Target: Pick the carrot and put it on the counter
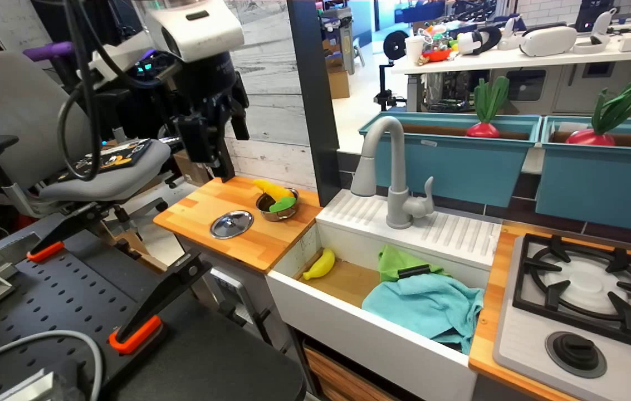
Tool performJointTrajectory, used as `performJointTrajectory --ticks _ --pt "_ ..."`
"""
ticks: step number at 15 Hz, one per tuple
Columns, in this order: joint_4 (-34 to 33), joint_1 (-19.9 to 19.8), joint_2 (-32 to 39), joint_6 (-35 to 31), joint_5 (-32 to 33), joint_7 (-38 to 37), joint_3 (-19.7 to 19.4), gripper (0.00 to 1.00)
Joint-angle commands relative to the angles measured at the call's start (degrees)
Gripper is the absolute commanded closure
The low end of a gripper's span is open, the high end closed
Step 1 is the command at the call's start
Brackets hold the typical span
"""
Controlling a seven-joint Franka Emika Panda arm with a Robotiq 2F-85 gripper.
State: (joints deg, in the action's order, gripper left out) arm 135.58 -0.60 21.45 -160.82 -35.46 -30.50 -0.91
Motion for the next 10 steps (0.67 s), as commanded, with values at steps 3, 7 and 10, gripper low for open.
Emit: performJointTrajectory --ticks 3,7,10 --pt "-11.32 1.43 12.00 -3.20 -0.71 -6.67 -0.16 0.00" --pt "-16.89 2.91 18.45 -4.23 0.20 -10.23 -0.30 0.00" --pt "-20.52 3.72 22.26 -3.90 0.13 -12.06 0.23 0.00"
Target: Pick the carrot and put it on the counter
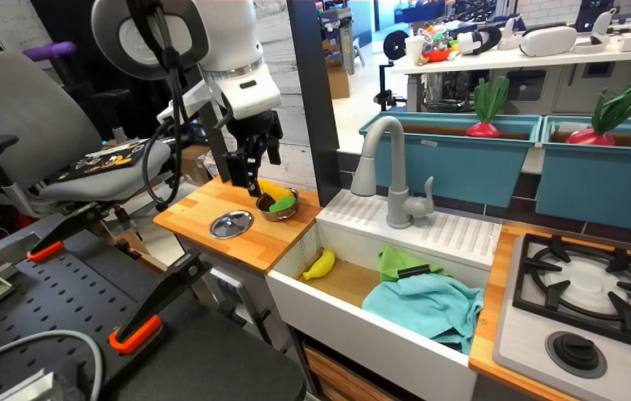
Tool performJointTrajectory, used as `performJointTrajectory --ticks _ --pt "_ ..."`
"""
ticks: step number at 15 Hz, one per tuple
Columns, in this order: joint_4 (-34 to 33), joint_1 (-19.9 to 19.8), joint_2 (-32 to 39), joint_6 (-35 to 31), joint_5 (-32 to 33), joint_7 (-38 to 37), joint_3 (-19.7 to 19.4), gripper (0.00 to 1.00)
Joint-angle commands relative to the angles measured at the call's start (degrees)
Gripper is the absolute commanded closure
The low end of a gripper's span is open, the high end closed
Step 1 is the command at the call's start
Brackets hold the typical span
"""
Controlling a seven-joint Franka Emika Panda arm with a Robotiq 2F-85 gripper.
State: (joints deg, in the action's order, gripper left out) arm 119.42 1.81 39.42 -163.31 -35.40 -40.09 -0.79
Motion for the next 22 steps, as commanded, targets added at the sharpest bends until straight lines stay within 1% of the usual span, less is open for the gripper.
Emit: performJointTrajectory --ticks 1,6,10,11,12,13,14,15,16,17,18,20,21,22 --pt "-5.56 1.76 5.63 -2.23 0.00 -2.98 0.29 0.00" --pt "-10.74 3.19 10.91 -7.41 -0.23 -4.88 1.32 0.00" --pt "-13.91 3.39 14.30 -8.55 -0.07 -5.86 2.12 0.00" --pt "-14.46 3.30 14.77 -8.53 -0.03 -5.82 2.41 0.03" --pt "-14.91 3.27 15.19 -8.37 0.09 -5.71 2.53 0.27" --pt "-15.39 3.05 15.54 -8.03 0.10 -5.55 2.80 0.28" --pt "-15.73 2.91 15.81 -7.87 0.06 -5.46 3.01 0.30" --pt "-16.10 2.79 16.09 -7.62 0.11 -5.34 3.14 0.37" --pt "-16.40 2.75 16.33 -7.56 0.12 -5.27 3.24 0.47" --pt "-16.70 2.61 16.55 -7.53 0.17 -5.04 3.42 0.53" --pt "-16.85 2.65 16.70 -7.82 0.26 -4.86 3.42 0.62" --pt "-17.01 2.43 16.76 -7.77 0.30 -4.56 3.61 0.75" --pt "-17.18 2.25 16.82 -7.72 0.29 -4.43 3.69 0.84" --pt "-17.19 2.19 16.80 -7.69 0.26 -4.41 3.71 0.91"
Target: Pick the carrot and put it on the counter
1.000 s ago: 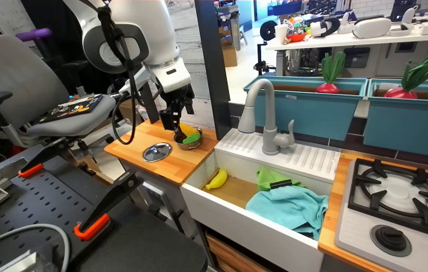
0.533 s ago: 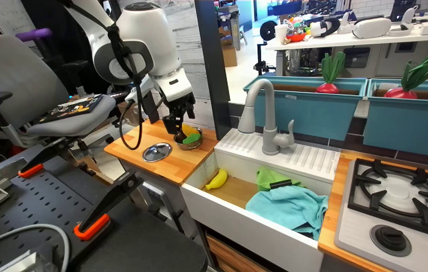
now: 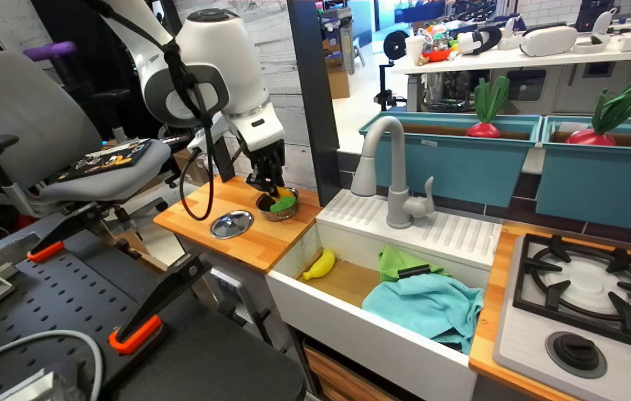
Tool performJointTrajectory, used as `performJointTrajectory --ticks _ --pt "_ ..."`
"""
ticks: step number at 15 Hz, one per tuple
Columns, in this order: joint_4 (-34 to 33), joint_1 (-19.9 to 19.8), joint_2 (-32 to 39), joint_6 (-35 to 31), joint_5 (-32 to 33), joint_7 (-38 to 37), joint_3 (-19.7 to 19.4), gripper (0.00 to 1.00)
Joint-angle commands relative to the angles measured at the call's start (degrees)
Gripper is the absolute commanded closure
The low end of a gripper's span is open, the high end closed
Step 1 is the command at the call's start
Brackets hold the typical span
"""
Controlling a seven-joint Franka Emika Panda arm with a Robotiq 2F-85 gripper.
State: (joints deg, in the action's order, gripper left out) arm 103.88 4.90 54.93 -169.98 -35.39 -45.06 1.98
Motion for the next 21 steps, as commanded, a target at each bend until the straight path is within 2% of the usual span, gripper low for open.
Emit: performJointTrajectory --ticks 1,6,18,21 --pt "-1.68 -1.02 1.31 -1.00 0.26 0.66 1.03 0.98" --pt "-0.76 -1.61 0.23 -1.26 0.03 1.70 2.20 1.00" --pt "9.02 -3.00 -8.84 -5.76 -1.11 13.10 12.45 1.00" --pt "8.19 -1.57 -8.21 -4.07 -0.76 13.75 12.72 1.00"
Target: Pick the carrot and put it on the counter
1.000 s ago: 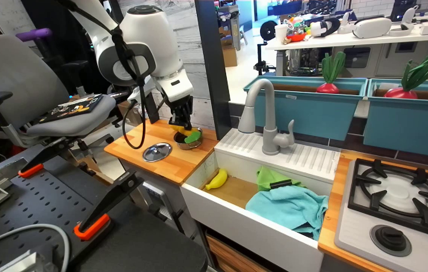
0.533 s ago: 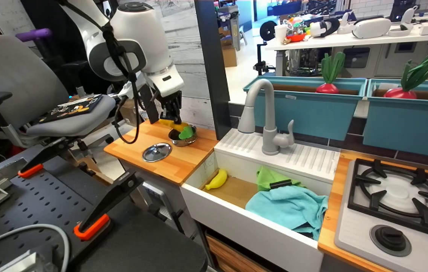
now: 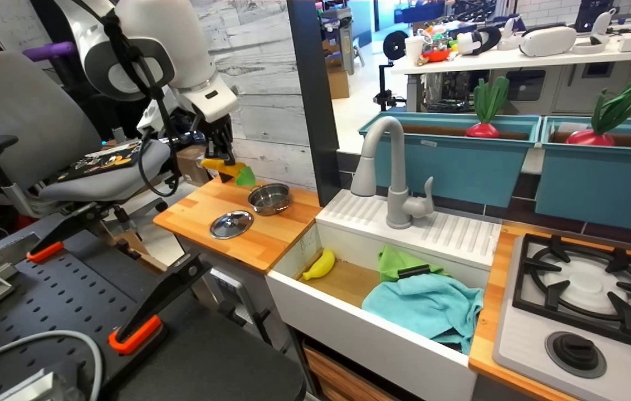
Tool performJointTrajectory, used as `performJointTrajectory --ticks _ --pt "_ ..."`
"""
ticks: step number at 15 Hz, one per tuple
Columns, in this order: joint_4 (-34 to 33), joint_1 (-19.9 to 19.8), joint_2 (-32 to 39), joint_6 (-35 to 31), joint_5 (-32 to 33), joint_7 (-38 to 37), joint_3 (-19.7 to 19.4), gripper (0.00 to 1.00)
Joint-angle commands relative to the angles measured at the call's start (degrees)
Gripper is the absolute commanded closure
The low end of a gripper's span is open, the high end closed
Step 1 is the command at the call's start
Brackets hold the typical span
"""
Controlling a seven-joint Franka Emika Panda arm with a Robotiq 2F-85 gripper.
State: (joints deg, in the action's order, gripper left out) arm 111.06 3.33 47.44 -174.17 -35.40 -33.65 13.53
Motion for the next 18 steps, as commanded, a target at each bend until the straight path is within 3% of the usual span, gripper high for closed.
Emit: performJointTrajectory --ticks 1,12,14,18 --pt "0.68 0.74 -0.35 0.56 -0.55 2.27 0.78 1.00" --pt "-2.38 8.97 6.89 7.30 1.90 -0.02 -5.68 1.00" --pt "-2.78 10.31 7.54 9.06 2.34 -0.67 -7.21 0.72" --pt "-3.46 11.09 7.15 11.42 2.75 -0.60 -8.25 0.44"
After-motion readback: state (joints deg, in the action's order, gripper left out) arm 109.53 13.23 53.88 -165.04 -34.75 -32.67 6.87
